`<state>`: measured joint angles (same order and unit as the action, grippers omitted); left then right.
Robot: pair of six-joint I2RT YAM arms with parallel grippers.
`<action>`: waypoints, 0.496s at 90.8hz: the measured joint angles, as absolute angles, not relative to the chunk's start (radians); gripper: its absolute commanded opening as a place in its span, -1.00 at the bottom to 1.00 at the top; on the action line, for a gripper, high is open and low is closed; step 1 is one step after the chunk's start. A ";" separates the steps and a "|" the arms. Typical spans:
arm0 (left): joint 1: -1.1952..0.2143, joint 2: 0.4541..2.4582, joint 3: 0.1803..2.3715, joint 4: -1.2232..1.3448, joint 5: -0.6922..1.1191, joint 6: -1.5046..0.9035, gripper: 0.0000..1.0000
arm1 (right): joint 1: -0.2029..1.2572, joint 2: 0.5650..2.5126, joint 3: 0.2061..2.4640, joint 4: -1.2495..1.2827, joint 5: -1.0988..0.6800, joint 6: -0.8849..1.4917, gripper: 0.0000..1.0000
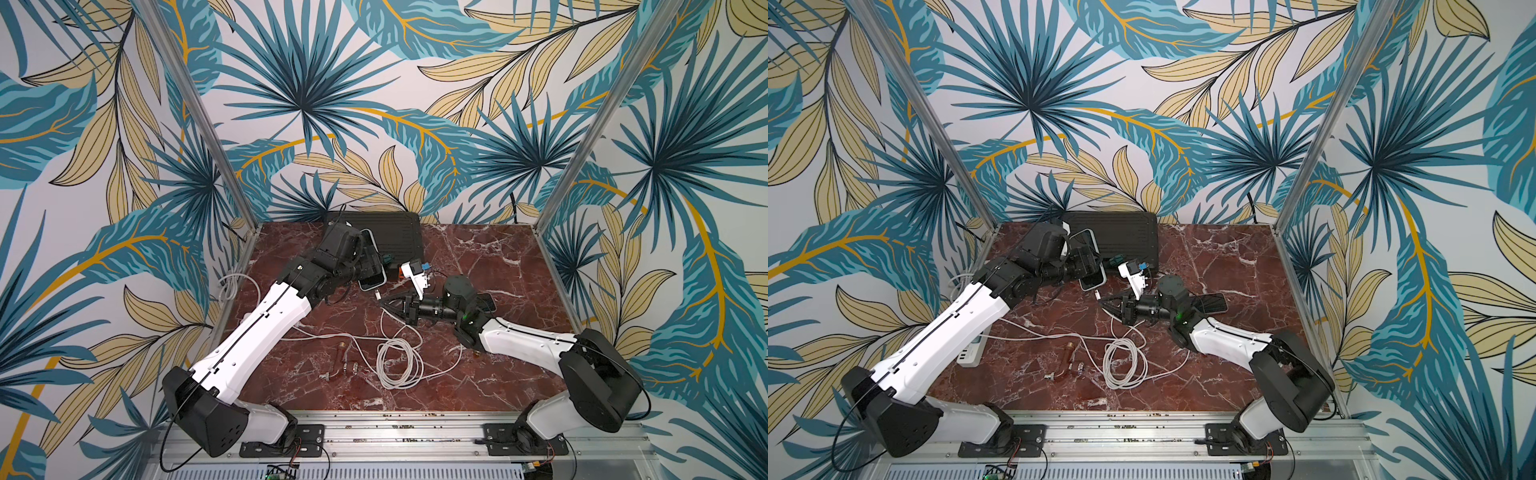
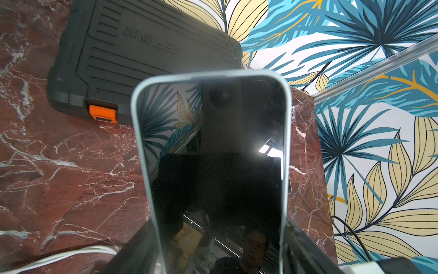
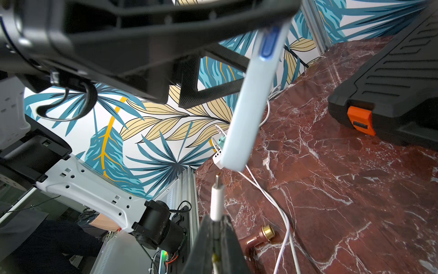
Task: Plug the charging cable into the phone
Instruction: Insert the charging cable into the phone.
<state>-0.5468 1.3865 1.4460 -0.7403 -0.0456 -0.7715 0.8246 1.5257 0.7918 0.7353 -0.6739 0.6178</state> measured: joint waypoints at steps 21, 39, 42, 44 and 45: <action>-0.548 1.386 1.437 -0.732 -0.043 -0.775 -0.75 | 0.825 1.541 0.793 0.747 -0.673 0.633 -1.00; -0.548 1.386 1.435 -0.728 -0.037 -0.775 -0.75 | 0.825 1.547 0.793 0.756 -0.673 0.640 -1.00; -0.548 1.386 1.433 -0.726 -0.036 -0.775 -0.75 | 0.825 1.547 0.793 0.758 -0.673 0.640 -1.00; -0.548 1.386 1.431 -0.724 -0.036 -0.775 -0.75 | 0.825 1.547 0.793 0.758 -0.673 0.640 -1.00; -0.548 1.386 1.431 -0.723 -0.036 -0.775 -0.75 | 0.825 1.547 0.793 0.758 -0.673 0.640 -1.00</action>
<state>-0.5484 1.3865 1.4307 -0.7231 -0.0357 -0.7750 0.8246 1.5471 0.7929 0.7582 -0.6735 0.6399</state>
